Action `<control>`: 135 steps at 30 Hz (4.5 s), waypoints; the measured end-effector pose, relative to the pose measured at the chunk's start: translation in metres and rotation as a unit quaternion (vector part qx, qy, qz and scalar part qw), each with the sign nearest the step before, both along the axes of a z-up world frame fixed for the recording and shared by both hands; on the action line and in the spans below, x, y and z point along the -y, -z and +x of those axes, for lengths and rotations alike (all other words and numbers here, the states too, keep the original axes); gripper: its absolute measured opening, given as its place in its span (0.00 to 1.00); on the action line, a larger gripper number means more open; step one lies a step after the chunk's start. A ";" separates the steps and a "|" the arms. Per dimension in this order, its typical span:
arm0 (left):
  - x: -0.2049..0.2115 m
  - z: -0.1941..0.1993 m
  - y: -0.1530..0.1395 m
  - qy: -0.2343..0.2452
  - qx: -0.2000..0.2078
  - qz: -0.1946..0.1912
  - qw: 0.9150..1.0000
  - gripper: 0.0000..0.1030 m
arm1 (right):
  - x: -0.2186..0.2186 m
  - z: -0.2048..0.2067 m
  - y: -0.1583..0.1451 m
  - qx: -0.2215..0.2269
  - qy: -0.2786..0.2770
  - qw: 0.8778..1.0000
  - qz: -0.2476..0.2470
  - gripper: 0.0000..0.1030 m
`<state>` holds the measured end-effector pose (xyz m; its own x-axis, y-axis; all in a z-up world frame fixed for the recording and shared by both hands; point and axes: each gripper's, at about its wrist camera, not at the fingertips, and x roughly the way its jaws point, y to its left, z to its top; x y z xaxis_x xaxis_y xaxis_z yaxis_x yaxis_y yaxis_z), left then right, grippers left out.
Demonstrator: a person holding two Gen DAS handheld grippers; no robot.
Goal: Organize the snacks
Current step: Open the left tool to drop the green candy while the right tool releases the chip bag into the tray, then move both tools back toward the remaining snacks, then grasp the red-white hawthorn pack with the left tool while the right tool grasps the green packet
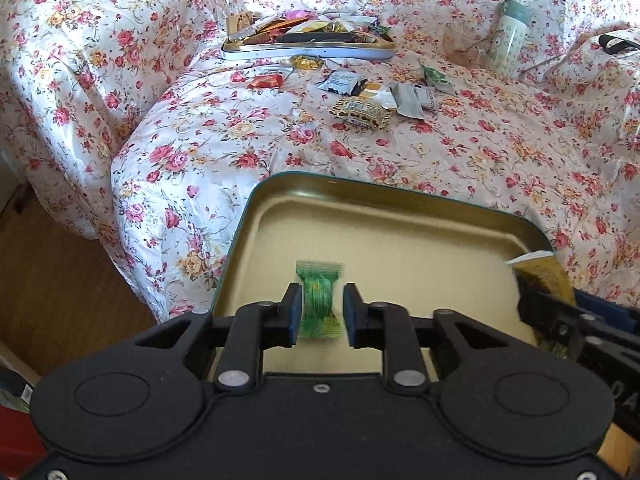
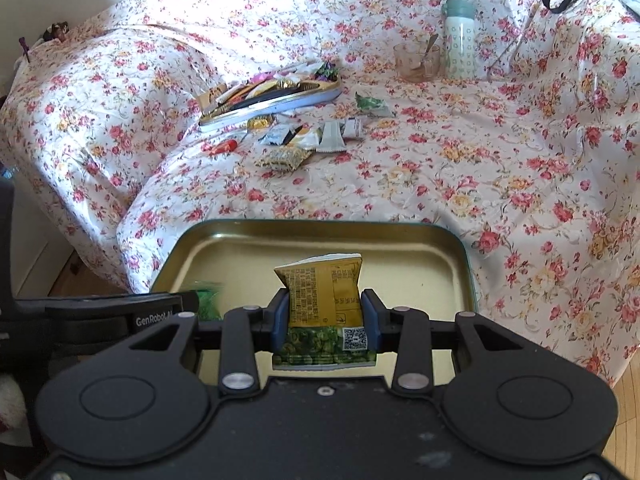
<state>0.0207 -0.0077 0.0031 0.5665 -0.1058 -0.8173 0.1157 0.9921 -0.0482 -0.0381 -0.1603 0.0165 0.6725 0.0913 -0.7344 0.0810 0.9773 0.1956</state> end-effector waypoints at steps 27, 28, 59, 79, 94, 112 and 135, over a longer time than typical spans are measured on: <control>-0.002 -0.006 0.003 -0.002 -0.005 0.004 1.000 0.32 | 0.004 -0.001 0.005 -0.017 0.016 1.000 0.016 0.45; -0.001 -0.006 0.003 -0.002 -0.005 0.004 1.000 0.32 | 0.004 -0.001 0.005 -0.017 0.016 1.000 0.016 0.45; -0.010 0.006 -0.010 -0.009 0.016 0.031 0.999 0.44 | 0.011 0.010 0.007 -0.027 0.025 0.999 0.008 0.49; -0.024 0.064 -0.021 -0.015 0.013 0.031 0.999 0.44 | 0.033 0.053 0.000 -0.027 0.047 0.998 -0.014 0.49; -0.005 0.117 -0.008 0.019 -0.010 0.039 0.999 0.44 | 0.038 0.112 0.008 -0.059 0.047 0.997 -0.027 0.49; 0.001 0.185 0.009 0.030 -0.003 0.034 0.999 0.44 | 0.053 0.194 0.019 -0.065 0.042 0.997 -0.028 0.49; -0.006 0.255 0.038 0.066 0.086 0.061 0.992 0.45 | 0.086 0.273 0.044 -0.009 0.059 0.998 -0.026 0.52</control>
